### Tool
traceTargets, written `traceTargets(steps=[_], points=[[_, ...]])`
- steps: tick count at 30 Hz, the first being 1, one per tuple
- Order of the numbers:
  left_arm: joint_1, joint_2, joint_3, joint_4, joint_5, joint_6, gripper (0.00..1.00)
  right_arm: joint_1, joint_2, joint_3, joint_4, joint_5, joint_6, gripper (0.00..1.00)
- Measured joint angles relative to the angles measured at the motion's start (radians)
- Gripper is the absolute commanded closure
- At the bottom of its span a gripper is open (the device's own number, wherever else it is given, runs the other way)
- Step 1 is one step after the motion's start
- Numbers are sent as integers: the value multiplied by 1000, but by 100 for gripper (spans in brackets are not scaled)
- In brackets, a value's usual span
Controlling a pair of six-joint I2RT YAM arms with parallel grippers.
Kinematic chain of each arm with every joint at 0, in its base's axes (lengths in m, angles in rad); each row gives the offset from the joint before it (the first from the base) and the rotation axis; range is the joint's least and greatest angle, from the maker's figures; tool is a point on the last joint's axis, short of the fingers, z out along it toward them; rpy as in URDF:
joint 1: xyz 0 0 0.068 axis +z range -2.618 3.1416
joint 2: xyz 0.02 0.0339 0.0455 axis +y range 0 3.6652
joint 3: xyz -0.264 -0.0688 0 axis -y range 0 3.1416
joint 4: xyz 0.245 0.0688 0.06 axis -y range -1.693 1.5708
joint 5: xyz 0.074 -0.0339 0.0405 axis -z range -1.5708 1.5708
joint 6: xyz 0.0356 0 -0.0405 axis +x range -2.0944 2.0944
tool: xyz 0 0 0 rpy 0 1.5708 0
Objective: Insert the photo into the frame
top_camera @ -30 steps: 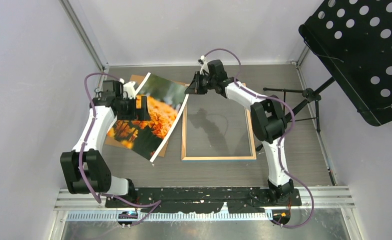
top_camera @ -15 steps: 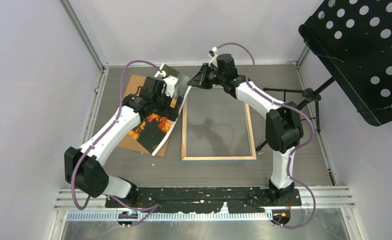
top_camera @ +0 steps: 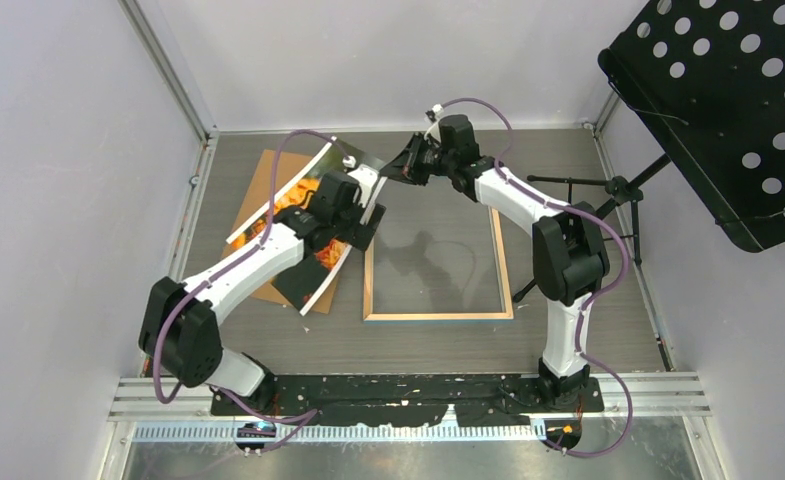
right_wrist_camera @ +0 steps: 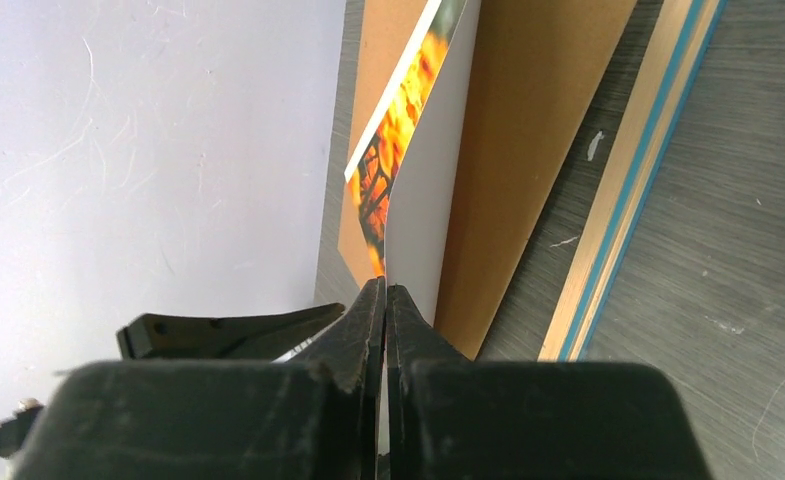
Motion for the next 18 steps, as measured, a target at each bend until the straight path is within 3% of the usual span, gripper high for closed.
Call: traceTargets(steps=[18], points=[[-89, 132, -55, 147, -157, 96, 4, -18, -35, -57, 35, -15, 51, 94]])
